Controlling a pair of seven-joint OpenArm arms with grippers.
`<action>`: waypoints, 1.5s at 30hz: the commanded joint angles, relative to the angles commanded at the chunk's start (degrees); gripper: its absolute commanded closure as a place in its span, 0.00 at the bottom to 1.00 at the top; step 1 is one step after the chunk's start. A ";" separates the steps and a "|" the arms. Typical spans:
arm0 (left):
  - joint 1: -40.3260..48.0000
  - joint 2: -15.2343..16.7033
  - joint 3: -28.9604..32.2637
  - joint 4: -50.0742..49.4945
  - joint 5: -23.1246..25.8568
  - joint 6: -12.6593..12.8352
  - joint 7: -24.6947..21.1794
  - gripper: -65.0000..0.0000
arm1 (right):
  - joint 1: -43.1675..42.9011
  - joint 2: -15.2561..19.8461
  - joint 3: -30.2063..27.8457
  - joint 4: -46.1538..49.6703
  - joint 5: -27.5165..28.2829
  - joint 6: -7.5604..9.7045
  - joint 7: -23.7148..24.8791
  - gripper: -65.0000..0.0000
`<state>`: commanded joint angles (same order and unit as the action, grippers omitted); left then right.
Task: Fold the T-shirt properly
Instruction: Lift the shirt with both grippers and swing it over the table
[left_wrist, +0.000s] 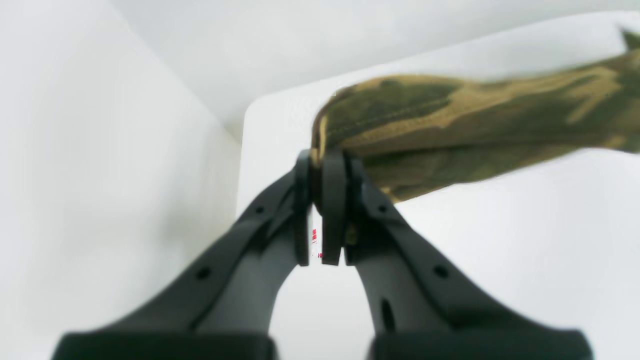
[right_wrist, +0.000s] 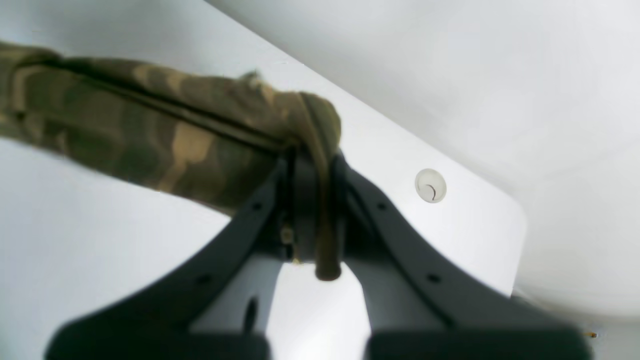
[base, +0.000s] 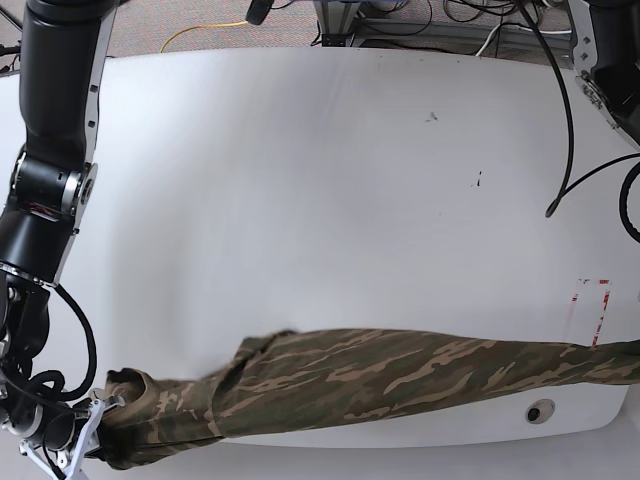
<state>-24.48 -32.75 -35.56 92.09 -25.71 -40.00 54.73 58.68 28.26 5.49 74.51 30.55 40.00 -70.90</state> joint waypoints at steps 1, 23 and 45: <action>0.18 0.00 0.00 0.00 0.00 0.00 0.00 0.99 | -0.09 0.09 0.00 0.00 0.00 0.00 0.00 1.00; -13.36 -0.88 0.70 -2.37 0.00 0.31 3.43 0.99 | 9.76 0.00 -0.70 -2.64 -0.53 0.00 1.67 1.00; -2.64 0.79 0.70 -5.36 -0.44 0.00 3.96 0.99 | -11.16 6.77 2.29 8.44 13.54 0.00 0.53 1.00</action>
<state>-27.12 -31.96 -34.86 86.73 -26.15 -40.00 58.68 47.52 35.03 7.78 82.95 44.09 40.00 -70.37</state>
